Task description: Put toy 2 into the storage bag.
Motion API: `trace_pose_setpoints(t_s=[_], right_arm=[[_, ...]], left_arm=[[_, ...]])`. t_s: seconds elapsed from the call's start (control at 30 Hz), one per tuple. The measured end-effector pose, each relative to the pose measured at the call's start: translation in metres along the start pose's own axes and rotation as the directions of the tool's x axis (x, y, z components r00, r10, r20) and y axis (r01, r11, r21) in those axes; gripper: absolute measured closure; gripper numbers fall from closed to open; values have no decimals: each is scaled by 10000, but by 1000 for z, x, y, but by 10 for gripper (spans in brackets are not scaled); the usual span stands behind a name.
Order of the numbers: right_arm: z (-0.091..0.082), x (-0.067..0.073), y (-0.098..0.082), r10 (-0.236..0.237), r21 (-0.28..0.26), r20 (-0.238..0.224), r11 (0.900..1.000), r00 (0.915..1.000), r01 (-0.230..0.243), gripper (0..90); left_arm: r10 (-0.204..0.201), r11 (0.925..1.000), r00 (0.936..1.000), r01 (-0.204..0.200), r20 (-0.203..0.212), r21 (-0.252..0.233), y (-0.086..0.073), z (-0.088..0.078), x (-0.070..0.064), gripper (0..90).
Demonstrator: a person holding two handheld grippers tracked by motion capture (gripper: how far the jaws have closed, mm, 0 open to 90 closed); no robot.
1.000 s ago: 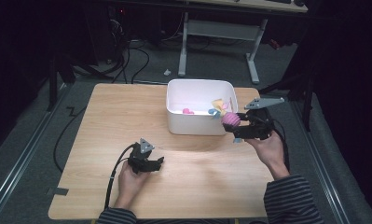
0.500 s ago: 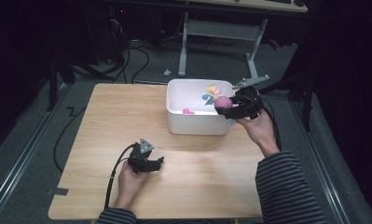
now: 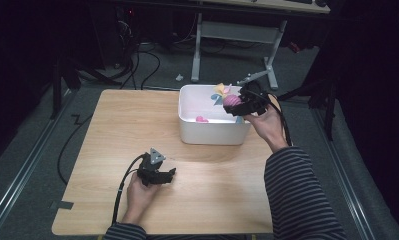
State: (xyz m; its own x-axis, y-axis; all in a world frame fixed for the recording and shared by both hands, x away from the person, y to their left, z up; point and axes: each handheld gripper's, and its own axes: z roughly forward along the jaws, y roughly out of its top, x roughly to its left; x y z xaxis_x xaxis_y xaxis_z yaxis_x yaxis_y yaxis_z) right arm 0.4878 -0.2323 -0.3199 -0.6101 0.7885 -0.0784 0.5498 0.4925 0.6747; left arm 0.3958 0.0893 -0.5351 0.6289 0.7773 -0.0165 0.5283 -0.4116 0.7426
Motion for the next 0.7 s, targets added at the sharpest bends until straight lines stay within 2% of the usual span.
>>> trace_pose_setpoints(t_s=[0.37, 0.7], right_arm=[[31, -2, -2, -102, 787, -238, 9968, 9997, 120, 342], [44, 4, -2, -344, 1334, -382, 9903, 9987, 392, 338]], left_arm=[[-12, 10000, 10000, 12, 14, 3, 0, 0, 0, 273], [-21, 10000, 10000, 21, 19, -3, 0, 0, 0, 272]])
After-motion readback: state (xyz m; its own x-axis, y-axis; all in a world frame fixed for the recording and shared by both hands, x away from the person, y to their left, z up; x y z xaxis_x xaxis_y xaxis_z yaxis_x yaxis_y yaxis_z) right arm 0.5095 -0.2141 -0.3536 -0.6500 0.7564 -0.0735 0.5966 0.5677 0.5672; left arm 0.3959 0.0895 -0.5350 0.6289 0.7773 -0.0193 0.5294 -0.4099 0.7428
